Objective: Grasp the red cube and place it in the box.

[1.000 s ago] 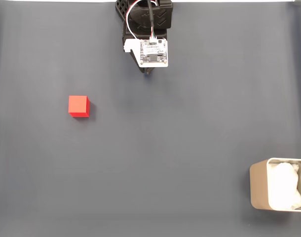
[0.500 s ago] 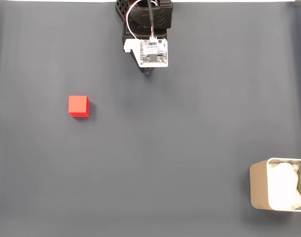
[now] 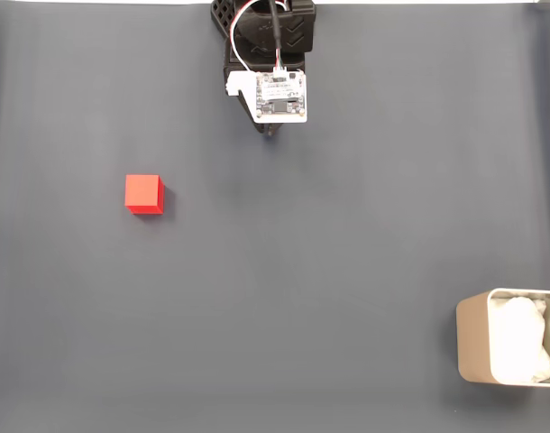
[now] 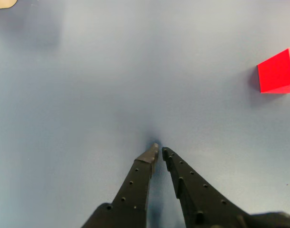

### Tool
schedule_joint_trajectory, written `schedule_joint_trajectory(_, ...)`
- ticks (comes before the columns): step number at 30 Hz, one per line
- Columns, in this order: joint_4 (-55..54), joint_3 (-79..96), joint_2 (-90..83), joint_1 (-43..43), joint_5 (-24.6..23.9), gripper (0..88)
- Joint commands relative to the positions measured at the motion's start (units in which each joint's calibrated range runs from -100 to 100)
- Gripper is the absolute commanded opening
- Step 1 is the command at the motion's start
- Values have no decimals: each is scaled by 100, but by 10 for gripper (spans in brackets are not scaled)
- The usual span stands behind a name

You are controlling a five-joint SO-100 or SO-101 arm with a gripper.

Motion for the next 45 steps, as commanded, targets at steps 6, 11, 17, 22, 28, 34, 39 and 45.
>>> schedule_joint_trajectory(6, -790, 45, 9, 55, 39, 0)
schedule_joint_trajectory(11, -1339, -64, 17, 119, 73, 0)
schedule_joint_trajectory(17, -2036, -539, 199, 83, 63, 0)
schedule_joint_trajectory(22, -2700, -1004, 537, 76, 59, 0)
schedule_joint_trajectory(28, -3184, -1707, 1040, 69, 20, 0)
schedule_joint_trajectory(34, -2987, -2710, 1707, 162, -20, 0)
schedule_joint_trajectory(39, -2225, -3924, 2686, 488, -24, 0)
schedule_joint_trajectory(45, -1118, -5247, 3700, 978, -78, 0)
